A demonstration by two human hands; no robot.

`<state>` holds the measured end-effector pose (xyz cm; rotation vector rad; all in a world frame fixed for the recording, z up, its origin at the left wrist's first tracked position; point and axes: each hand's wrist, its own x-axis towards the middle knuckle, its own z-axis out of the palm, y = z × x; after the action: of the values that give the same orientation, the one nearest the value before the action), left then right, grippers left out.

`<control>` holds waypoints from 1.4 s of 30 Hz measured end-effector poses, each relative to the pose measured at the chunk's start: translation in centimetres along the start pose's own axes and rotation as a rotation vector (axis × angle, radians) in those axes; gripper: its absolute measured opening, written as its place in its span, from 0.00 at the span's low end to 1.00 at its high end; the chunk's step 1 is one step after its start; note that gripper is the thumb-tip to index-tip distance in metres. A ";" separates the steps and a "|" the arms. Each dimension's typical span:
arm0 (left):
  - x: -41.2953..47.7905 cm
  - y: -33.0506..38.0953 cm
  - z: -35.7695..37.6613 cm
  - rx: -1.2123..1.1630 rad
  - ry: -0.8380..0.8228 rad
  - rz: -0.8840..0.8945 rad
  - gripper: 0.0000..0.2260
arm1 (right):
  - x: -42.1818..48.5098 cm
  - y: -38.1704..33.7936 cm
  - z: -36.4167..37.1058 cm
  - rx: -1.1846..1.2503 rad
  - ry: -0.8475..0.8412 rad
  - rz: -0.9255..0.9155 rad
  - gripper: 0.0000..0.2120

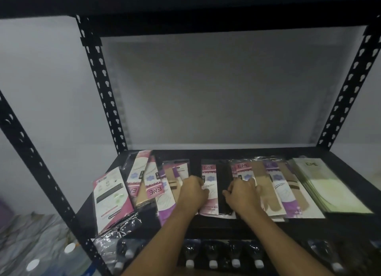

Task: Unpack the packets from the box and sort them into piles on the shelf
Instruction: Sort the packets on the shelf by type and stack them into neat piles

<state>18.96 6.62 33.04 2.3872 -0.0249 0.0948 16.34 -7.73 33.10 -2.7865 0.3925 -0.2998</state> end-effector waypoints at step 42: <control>-7.0 -15.2 -14.9 0.034 0.266 -0.433 0.28 | -8.4 -21.8 6.0 0.313 -0.272 -0.308 0.12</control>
<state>11.71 27.88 32.96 2.3390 0.6183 0.2065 14.99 16.39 33.35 -2.5211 -0.1401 -0.0402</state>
